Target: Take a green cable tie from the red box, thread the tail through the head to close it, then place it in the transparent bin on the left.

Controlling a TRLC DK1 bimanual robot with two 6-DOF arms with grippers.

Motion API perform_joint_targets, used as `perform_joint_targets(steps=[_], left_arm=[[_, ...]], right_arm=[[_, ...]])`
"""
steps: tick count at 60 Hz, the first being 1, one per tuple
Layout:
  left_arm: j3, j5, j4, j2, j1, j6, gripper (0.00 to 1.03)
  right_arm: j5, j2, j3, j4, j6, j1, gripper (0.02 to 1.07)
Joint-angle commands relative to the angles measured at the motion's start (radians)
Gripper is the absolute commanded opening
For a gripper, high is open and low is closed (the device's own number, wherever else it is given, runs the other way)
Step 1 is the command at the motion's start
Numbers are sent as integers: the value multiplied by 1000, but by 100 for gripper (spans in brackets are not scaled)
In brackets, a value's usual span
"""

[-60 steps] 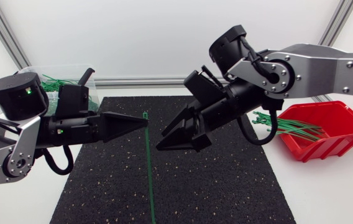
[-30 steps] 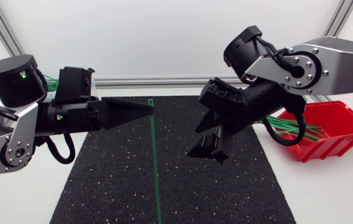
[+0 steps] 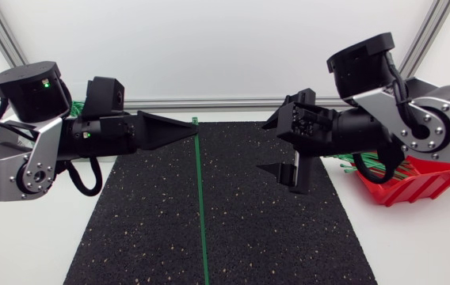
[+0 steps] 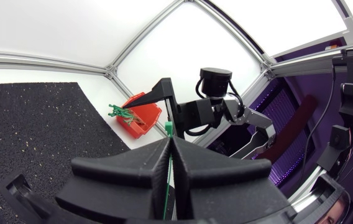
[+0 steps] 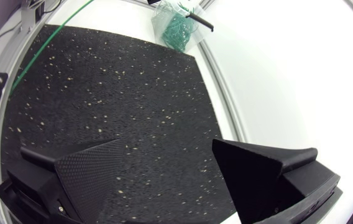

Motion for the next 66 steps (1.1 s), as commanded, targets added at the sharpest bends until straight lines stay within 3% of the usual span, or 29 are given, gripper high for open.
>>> perform_joint_targets(steps=[1,7,15,33,51,63,66], left_arm=[[45,16,5,28,15,-38,4],[64,33,5,50,32,-61,4],[79,39,5,74,44,-72,4],[147,97,-8,168,104,-118,4],[193,137,-18,249,139,-138,4],[225,141,-20,278,145,-189,4],[236,143,-20,285,153,-206,4]], right_arm=[[5,-28,-94,99,-155,-5,104],[-34,-71,-210,349,-348,4,104],[-76,-110,-278,464,-558,15,103],[-136,-113,-417,777,-771,112,104],[-99,-55,-439,789,-889,247,103],[-158,2,-442,789,-923,293,103],[-165,18,-445,789,-923,309,98]])
